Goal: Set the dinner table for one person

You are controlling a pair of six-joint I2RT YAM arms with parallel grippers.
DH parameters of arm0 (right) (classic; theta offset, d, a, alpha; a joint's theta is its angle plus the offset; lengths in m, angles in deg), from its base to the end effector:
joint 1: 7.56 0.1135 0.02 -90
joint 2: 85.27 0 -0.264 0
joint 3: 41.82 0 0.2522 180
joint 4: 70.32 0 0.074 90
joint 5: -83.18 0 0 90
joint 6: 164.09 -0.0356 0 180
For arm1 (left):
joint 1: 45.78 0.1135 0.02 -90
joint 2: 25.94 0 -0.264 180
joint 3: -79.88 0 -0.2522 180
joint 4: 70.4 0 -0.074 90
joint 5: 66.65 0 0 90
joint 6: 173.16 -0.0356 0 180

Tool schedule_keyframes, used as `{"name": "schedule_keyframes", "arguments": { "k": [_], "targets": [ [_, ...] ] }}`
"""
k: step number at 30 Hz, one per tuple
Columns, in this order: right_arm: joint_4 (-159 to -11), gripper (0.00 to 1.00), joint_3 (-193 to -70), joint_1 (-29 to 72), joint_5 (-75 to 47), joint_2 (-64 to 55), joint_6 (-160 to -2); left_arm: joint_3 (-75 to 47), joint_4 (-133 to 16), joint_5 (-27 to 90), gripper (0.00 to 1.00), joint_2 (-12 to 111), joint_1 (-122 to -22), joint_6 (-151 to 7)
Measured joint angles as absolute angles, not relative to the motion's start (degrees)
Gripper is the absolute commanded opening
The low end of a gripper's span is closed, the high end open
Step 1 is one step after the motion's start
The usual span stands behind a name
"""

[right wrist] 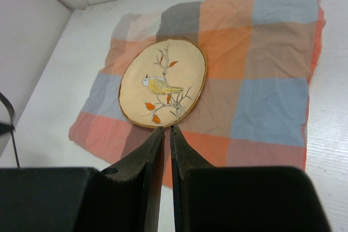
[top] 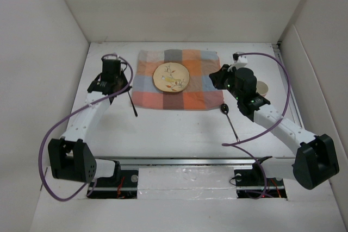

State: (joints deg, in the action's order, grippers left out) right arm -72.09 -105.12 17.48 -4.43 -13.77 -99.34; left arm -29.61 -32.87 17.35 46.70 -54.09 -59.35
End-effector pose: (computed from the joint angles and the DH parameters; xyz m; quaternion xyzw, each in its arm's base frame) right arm 0.2668 0.1230 0.3089 0.0148 0.7657 0.2587 0.5887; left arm 0.2751 -0.0364 0.2863 -0.1439 0.8926 -0.0720 0.4213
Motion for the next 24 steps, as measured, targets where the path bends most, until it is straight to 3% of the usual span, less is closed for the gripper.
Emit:
{"name": "schedule_keyframes", "arguments": {
  "k": [9, 15, 24],
  "targets": [
    [-70.5, 0.16, -103.6, 17.5, -5.8, -13.0, -99.4, 1.1, -33.7, 17.7, 0.00, 74.9, -62.4, -67.9],
    [-70.3, 0.17, -103.4, 17.5, -5.8, -13.0, -99.4, 5.4, -32.2, 16.8, 0.00, 86.5, -64.1, -72.4],
    [-70.3, 0.17, -103.4, 17.5, -5.9, -13.0, -99.3, 13.4, -30.7, 14.2, 0.00, 91.4, -63.0, -75.5]
  ]
}}
